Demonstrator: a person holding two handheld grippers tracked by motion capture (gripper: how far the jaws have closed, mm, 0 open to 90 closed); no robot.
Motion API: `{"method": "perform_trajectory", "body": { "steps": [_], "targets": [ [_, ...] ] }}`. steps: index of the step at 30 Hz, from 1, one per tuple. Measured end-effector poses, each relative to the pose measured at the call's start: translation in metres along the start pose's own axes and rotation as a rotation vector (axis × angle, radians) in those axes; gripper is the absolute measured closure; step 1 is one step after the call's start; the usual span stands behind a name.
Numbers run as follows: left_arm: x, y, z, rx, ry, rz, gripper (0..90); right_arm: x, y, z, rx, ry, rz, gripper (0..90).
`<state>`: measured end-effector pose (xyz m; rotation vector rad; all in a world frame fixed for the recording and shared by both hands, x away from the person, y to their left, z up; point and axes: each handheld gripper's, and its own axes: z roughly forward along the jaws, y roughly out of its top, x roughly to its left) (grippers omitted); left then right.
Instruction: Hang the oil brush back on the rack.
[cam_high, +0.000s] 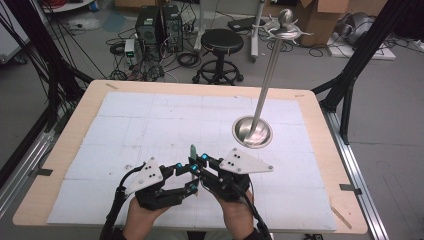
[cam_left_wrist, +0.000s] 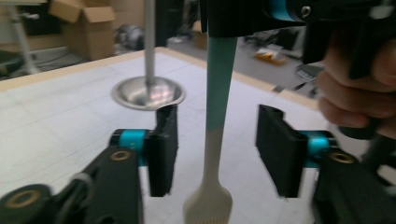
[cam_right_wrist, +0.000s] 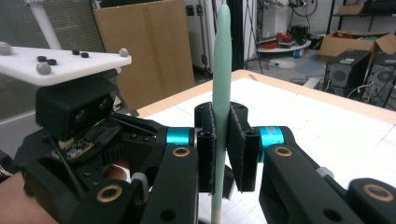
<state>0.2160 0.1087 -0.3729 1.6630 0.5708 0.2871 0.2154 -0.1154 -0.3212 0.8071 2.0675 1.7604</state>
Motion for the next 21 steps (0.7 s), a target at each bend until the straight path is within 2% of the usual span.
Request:
{"method": "perform_trajectory", "body": {
  "steps": [1, 3, 8, 11, 15, 21],
  "targets": [
    [0.003, -0.001, -0.003, -0.013, -0.008, 0.001, 45.4, -0.002, 0.001, -0.001, 0.001, 0.001, 0.0, 81.8],
    [0.012, -0.001, -0.008, -0.023, -0.026, -0.027, 36.7, -0.008, 0.005, -0.004, 0.0, 0.008, -0.013, 81.8],
    [0.037, -0.005, -0.029, -0.05, -0.014, -0.055, 29.2, -0.027, 0.017, -0.008, 0.008, 0.038, -0.011, 81.8],
    [0.047, -0.009, -0.04, -0.081, -0.032, -0.076, 24.0, -0.043, 0.026, -0.009, -0.002, 0.06, 0.005, 81.8],
    [0.057, -0.012, -0.048, -0.084, 0.01, -0.06, 17.7, -0.063, 0.042, -0.01, -0.021, 0.087, 0.015, 81.7],
    [0.062, -0.015, -0.053, -0.088, 0.019, -0.051, 17.8, -0.085, 0.066, -0.011, -0.029, 0.097, -0.003, 81.8]
  ]
}}
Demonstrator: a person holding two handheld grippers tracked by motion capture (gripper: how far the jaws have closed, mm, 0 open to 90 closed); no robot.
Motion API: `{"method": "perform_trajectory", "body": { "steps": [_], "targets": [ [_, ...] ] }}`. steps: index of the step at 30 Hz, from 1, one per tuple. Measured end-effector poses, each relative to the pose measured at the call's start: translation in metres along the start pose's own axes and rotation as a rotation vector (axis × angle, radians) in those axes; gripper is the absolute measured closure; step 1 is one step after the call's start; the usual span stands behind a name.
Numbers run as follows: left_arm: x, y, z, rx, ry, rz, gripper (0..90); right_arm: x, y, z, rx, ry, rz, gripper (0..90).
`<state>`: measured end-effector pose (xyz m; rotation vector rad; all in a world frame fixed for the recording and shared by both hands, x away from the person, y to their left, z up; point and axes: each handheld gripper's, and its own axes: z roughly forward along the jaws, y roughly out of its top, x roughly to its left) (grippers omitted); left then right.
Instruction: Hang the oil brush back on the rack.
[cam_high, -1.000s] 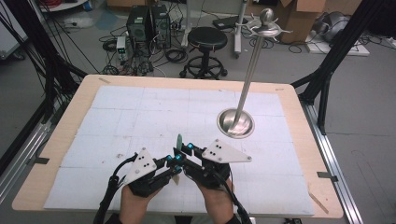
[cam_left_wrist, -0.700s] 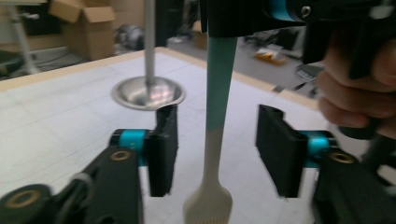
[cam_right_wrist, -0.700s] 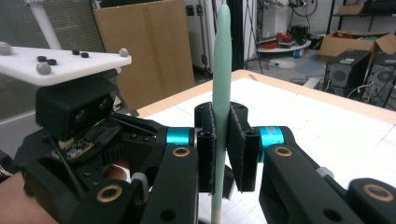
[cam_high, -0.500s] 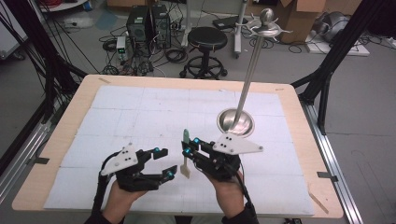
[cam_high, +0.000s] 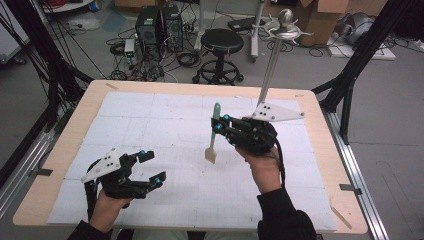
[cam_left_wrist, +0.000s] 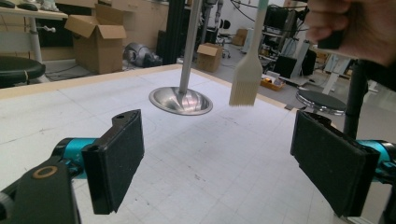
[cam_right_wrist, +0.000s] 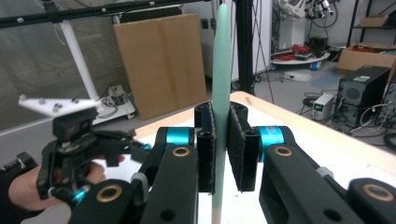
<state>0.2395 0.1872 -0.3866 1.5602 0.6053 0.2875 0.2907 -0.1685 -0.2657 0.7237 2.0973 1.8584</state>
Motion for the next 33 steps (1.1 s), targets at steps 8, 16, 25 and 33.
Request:
{"method": "perform_trajectory", "body": {
  "steps": [8, 16, 25, 33],
  "targets": [
    [0.005, -0.004, -0.003, 0.006, -0.008, -0.001, 17.8, -0.033, 0.033, -0.01, -0.037, -0.015, 0.017, 81.7],
    [0.006, -0.005, -0.005, 0.005, -0.005, -0.019, 18.1, -0.062, 0.063, -0.018, -0.035, -0.109, 0.038, 81.8],
    [0.009, -0.005, -0.007, -0.002, -0.003, -0.029, 18.4, -0.084, 0.083, -0.021, -0.032, -0.15, 0.085, 81.7],
    [0.01, -0.005, -0.008, -0.004, -0.001, -0.034, 18.5, -0.094, 0.093, -0.026, -0.054, -0.166, 0.097, 81.7]
  ]
}}
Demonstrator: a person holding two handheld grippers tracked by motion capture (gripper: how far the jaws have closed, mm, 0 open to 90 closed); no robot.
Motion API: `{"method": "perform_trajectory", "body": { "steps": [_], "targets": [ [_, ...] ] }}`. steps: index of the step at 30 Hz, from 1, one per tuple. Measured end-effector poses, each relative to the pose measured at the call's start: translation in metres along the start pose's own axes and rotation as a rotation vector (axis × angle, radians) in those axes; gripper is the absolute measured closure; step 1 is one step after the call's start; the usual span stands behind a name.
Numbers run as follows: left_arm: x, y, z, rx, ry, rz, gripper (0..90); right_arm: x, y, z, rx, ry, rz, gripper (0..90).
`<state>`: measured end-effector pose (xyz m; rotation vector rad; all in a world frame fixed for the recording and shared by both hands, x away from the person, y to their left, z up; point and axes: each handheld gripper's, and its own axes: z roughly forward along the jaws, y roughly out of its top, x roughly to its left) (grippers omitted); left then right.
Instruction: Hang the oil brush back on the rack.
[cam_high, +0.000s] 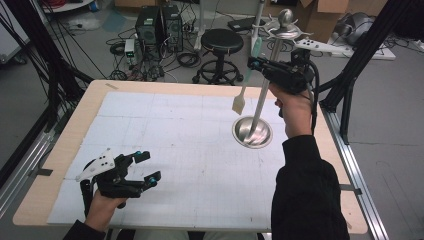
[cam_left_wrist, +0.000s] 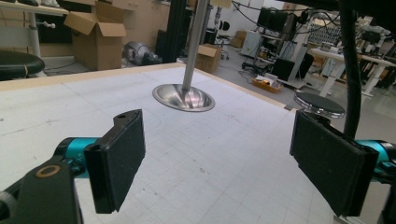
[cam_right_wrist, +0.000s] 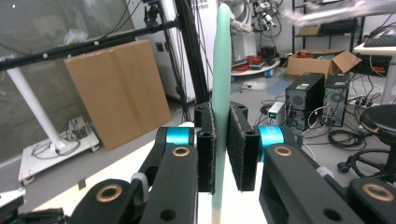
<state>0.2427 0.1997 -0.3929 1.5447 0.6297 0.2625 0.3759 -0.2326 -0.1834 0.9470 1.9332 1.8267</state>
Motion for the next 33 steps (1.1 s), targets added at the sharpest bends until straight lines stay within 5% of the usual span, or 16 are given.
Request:
{"method": "perform_trajectory", "body": {
  "steps": [28, 33],
  "targets": [
    [0.002, 0.0, -0.001, -0.001, 0.006, -0.007, 18.8, -0.012, -0.001, -0.003, -0.001, -0.086, 0.039, 80.8],
    [0.002, -0.001, -0.001, -0.003, 0.012, -0.009, 18.8, -0.012, -0.011, -0.013, -0.038, -0.133, 0.045, 58.7]
  ]
}}
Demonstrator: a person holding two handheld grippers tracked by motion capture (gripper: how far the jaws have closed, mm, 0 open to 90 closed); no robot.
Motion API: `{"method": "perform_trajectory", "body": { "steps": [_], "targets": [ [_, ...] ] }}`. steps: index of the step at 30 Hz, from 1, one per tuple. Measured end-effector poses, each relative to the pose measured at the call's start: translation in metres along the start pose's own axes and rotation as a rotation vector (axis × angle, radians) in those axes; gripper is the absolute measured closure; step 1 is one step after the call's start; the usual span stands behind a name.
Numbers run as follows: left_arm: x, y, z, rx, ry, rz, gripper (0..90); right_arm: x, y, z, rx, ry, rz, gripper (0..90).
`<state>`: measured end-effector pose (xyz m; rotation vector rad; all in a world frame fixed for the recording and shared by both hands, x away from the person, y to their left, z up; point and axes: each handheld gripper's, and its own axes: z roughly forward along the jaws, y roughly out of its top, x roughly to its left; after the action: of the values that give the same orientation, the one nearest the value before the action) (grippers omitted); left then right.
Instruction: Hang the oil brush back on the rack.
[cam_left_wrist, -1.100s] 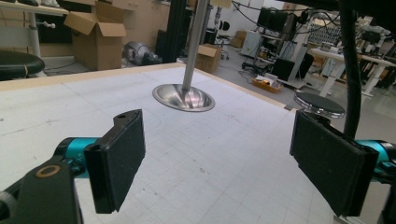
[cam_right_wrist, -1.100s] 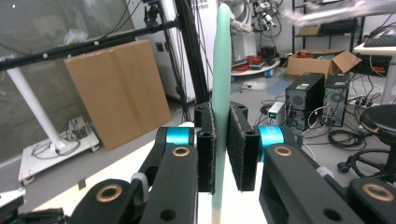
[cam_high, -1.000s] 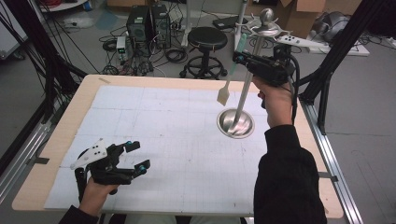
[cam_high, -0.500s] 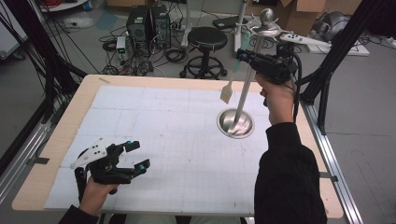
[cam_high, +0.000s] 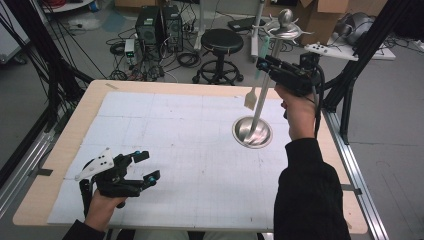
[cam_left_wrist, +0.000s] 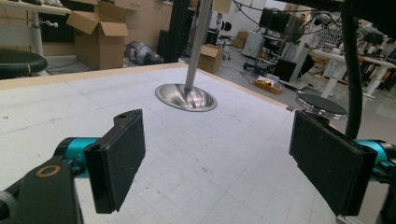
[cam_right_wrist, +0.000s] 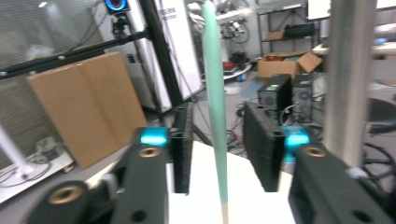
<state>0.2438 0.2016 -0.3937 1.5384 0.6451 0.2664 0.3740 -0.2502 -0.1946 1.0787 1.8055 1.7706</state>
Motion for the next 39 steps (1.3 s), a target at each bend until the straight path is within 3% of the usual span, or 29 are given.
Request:
{"method": "perform_trajectory", "body": {
  "steps": [5, 6, 10, 17, 21, 28, 32, 35, 39],
  "targets": [
    [0.002, 0.0, -0.001, -0.01, 0.014, 0.0, 19.0, 0.001, -0.013, -0.016, -0.006, -0.072, -0.048, 38.0],
    [0.002, 0.0, -0.001, -0.01, 0.014, 0.0, 19.0, 0.0, -0.017, -0.02, 0.001, -0.097, -0.07, 35.7],
    [0.003, 0.0, -0.002, -0.015, 0.022, -0.004, 19.1, -0.002, -0.036, -0.033, 0.041, -0.128, -0.112, 29.7],
    [0.004, 0.0, -0.002, -0.019, 0.03, 0.0, 19.3, 0.002, -0.089, -0.055, 0.104, -0.145, -0.208, 21.4],
    [0.005, 0.0, -0.001, -0.026, 0.032, -0.001, 19.3, 0.01, -0.13, -0.072, 0.121, -0.136, -0.269, 20.5],
    [0.004, -0.002, 0.0, -0.022, 0.035, 0.008, 19.3, 0.016, -0.185, -0.102, 0.12, -0.124, -0.259, 19.4],
    [0.003, -0.002, -0.001, -0.024, 0.035, 0.01, 19.3, 0.016, -0.209, -0.116, 0.126, -0.129, -0.22, 18.7],
    [0.002, -0.002, -0.002, -0.027, 0.038, 0.015, 19.3, 0.016, -0.217, -0.123, 0.135, -0.121, -0.218, 18.7],
    [0.001, -0.002, -0.003, -0.033, 0.036, 0.017, 19.3, 0.017, -0.216, -0.128, 0.111, -0.124, -0.209, 18.7]
  ]
}}
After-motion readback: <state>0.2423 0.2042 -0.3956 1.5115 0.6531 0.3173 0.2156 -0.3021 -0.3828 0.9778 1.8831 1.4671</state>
